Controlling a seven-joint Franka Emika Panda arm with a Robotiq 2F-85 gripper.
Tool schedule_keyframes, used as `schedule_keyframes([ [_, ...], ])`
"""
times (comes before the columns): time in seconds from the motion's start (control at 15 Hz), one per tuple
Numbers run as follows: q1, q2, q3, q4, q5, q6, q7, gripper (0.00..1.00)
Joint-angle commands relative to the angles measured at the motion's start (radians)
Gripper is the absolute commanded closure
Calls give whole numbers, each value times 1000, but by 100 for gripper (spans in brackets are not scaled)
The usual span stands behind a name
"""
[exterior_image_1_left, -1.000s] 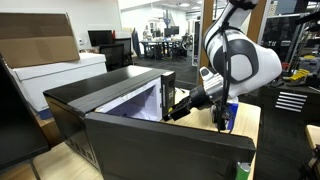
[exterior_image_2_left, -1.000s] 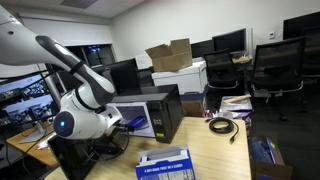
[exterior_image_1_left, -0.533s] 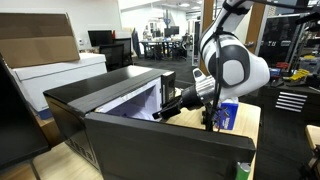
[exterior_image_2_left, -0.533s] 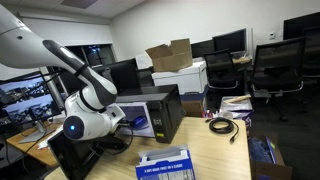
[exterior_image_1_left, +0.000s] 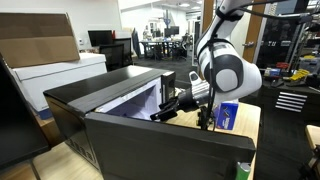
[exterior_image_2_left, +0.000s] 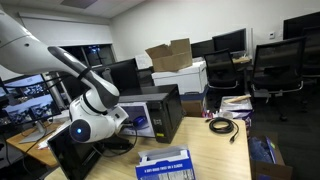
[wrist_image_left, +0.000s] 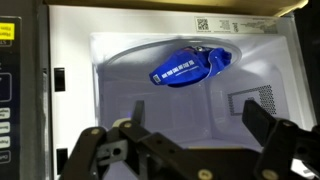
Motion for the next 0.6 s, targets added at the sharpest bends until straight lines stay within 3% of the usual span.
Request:
schedule_keyframes([
  [0.0, -27, 2, 9, 7, 0, 0, 13, 0],
  [0.27, -48, 3, 21, 14, 0, -2, 24, 0],
  [0.33, -131, -11, 99, 19, -5, 14, -5, 0],
  [0.53, -183, -4, 159, 13, -5, -21, -2, 0],
])
